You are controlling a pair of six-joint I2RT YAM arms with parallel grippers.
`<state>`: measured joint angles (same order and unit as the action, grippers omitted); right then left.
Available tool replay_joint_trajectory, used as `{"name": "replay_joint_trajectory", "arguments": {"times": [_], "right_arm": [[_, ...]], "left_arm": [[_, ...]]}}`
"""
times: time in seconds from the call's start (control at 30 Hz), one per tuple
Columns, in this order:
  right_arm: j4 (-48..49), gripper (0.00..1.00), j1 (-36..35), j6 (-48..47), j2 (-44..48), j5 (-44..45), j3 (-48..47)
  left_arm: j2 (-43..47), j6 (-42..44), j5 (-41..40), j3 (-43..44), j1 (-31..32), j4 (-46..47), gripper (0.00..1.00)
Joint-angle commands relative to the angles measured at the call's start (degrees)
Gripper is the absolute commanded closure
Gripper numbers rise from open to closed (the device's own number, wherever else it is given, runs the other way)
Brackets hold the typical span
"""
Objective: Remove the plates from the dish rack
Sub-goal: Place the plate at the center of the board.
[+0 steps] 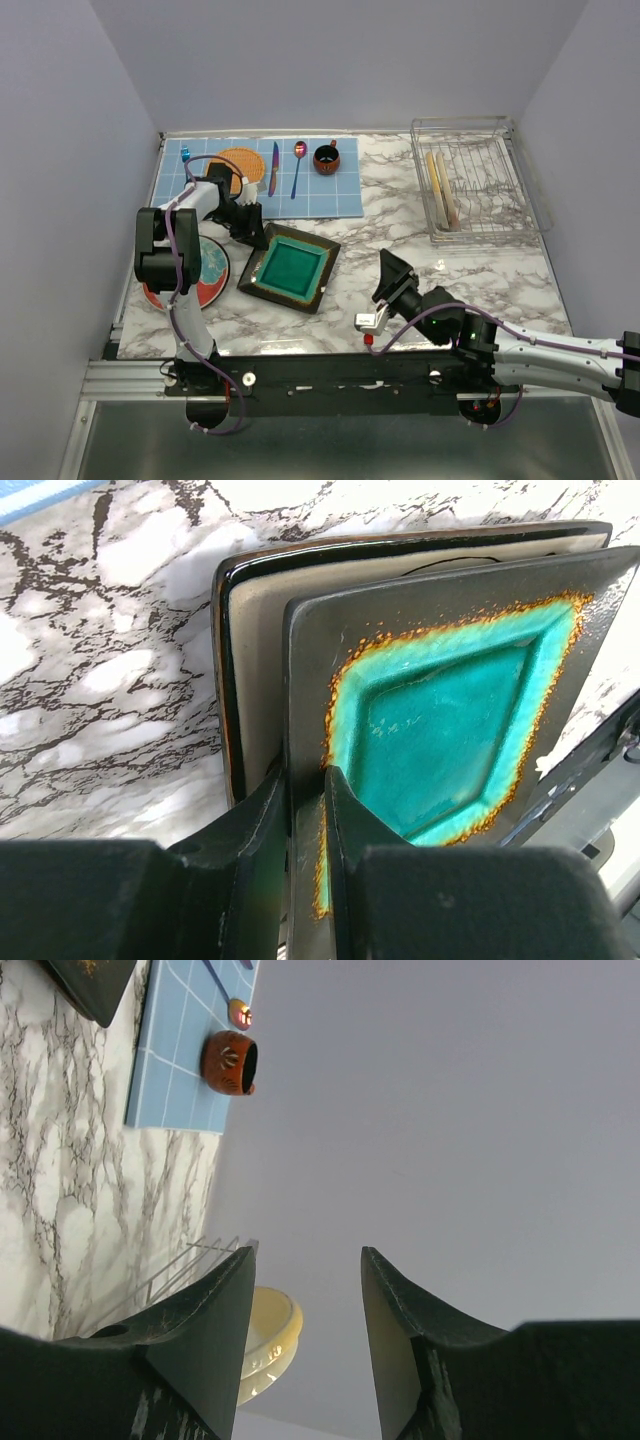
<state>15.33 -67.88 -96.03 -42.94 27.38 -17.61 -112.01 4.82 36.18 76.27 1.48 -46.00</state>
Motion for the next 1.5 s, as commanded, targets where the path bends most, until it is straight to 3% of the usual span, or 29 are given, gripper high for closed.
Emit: {"name": "replay_joint_trajectory", "arguments": {"times": [0.0,0.63,0.77,1.47], "right_arm": [[1.28,0.46,0.03,-0.74,0.84,-0.66,0.73],[1.81,0.46,0.03,-1.18,0.31,-0.83,0.55],[2.16,0.46,0.03,-1.35,0.31,-0.83,0.82],[2.42,0.46,0.03,-1.44,0.57,-0.83,1.17]], "left_arm": [[-2.25,3.27,-13.68,-2.79,-0.95,2.93,1.0],[-2.78,5.29,-15.35,-3.5,-3.15,3.46,1.0],[-2.87,5.81,-15.62,-3.23,-3.14,3.63,0.94],[-6.38,9.07,-19.22,6.35,-2.0,-3.66,0.87]]}}
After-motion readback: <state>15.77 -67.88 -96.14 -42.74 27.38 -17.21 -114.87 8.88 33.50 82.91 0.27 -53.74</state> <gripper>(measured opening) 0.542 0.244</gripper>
